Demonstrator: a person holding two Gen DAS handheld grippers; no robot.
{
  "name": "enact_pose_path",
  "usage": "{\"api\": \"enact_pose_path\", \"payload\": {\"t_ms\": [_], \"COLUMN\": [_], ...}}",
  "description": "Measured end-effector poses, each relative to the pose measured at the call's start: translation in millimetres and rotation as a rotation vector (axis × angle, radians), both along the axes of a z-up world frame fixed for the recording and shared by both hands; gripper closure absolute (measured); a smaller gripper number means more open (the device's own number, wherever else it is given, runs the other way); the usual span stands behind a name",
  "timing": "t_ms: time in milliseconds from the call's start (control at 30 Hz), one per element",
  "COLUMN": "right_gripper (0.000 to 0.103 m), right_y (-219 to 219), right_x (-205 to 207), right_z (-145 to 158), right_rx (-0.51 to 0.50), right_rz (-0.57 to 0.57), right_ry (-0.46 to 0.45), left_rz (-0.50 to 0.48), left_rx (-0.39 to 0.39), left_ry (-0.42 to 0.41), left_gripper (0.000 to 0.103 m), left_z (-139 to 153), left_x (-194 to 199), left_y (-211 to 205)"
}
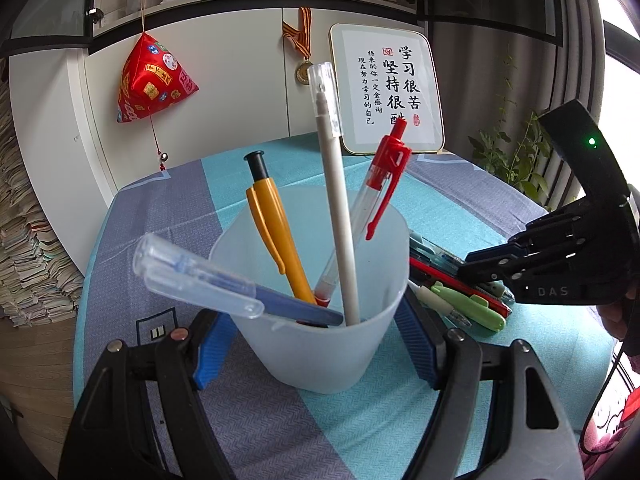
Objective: Organize stationery
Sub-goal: 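Move the right tool to the pens and grasp the clear pen, then lift the clear pen with the right tool and drop it into the cup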
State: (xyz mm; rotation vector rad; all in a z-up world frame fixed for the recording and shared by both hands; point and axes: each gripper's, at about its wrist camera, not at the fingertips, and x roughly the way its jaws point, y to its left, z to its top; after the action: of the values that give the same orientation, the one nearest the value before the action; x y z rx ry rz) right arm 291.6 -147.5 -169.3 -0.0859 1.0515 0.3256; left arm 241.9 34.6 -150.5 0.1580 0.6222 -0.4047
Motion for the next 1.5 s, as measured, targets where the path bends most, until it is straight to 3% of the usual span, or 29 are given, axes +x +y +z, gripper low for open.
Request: {"api": "enact_pose_path", "payload": {"t_ms": [433, 500, 567, 600, 833, 1000, 1033, 1133, 1267, 1500], "right_gripper": [0.093, 0.081, 0.057, 0.055, 0.056, 0.077, 0.086, 0.087, 0.087, 0.087], "right_y": [-46.6, -45.8, -42.6, -39.9, -25.4, -26.5, -26.8, -32.8, -38.2, -21.0], "right_x": [-9.7, -4.2, 2.5, 6.2, 36.6, 55.3, 57.0, 58.0, 40.2, -10.0], "right_z": [-0.9, 0.8, 3.6, 6.0, 8.3, -3.7, -3.2, 0.1, 29.9, 112.1], "right_rx": [-0.113, -0.119, -0.135, -0.137, -0.143, -0.104, -0.079, -0.039, 0.028, 0.098], "right_rz": [-0.068, -0.068, -0.071, -0.069, -0.052, -0.053, -0.053, -0.079, -0.098, -0.032], "right_ry": [0.035, 0.032, 0.008, -0.010, -0.024, 0.053, 0.056, 0.066, -0.010, -0.221], "left_rz": [0.000, 0.000, 0.000, 0.000, -0.001, -0.001, -0.001, 0.000, -0.001, 0.000], "left_rx": [0.000, -0.001, -0.001, -0.001, -0.001, 0.000, 0.000, 0.000, 0.000, 0.000], "left_ry": [0.001, 0.002, 0.002, 0.002, 0.002, 0.001, 0.001, 0.002, 0.002, 0.003], "left_gripper": [0.028, 0.028, 0.028, 0.028, 0.028, 0.028, 0.028, 0.028, 0.028, 0.028], "left_z": [-0.2, -0.3, -0.2, -0.2, -0.1, -0.1, -0.2, -0.4, -0.4, -0.5], "left_x": [0.4, 0.6, 0.5, 0.3, 0.2, 0.5, 0.8, 0.9, 1.0, 1.1], "left_y": [-0.6, -0.4, -0.4, -0.4, -0.4, -0.5, -0.3, -0.1, 0.1, 0.0]}}
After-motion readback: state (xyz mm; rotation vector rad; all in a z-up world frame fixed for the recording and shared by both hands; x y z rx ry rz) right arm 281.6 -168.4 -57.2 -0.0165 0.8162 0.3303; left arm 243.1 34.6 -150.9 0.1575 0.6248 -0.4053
